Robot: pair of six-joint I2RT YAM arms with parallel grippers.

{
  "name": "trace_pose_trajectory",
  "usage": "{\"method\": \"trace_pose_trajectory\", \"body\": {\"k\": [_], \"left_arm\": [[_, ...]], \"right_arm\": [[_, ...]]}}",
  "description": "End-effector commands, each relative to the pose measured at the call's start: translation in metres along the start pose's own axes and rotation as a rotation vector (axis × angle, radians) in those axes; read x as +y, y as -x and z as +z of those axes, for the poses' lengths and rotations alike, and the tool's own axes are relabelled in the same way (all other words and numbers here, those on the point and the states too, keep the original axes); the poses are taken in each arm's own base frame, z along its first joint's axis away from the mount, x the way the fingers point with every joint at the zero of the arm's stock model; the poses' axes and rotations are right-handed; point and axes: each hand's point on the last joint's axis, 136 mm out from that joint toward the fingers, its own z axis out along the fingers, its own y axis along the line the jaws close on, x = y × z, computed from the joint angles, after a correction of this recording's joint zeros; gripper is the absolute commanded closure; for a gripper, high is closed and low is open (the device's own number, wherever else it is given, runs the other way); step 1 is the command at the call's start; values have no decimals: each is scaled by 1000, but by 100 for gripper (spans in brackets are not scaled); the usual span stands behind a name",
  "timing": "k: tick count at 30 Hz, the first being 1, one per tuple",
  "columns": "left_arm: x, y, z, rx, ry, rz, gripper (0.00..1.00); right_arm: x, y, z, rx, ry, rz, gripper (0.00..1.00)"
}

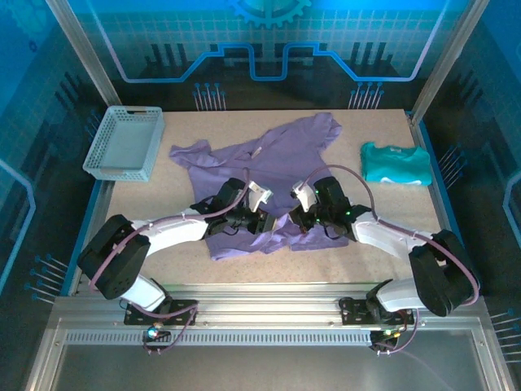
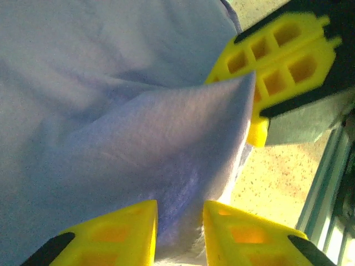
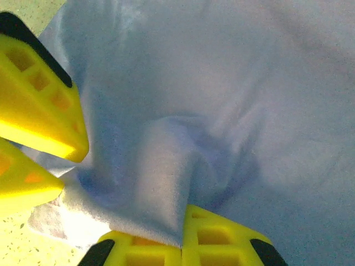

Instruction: Fold the inside-out t-shirt

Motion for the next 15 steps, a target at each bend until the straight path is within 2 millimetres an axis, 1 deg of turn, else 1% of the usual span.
{"method": "trace_pose_trajectory", "body": {"k": [1,6,13,15], "left_arm": [[-11,9,-4,-68,-50,93,58],[-14,8,2,-51,-61,139,47],[-30,1,17,-21,-118,182,39],[-29,0,22,-13,-101,202,36]], "right_arm": [[0,15,-9,-26,29,39,100],[-3,17,-11,-31,38,76,100],[-13,16,-8,-1,8,133,100],[-15,17,-7,3,6,148,100]]}}
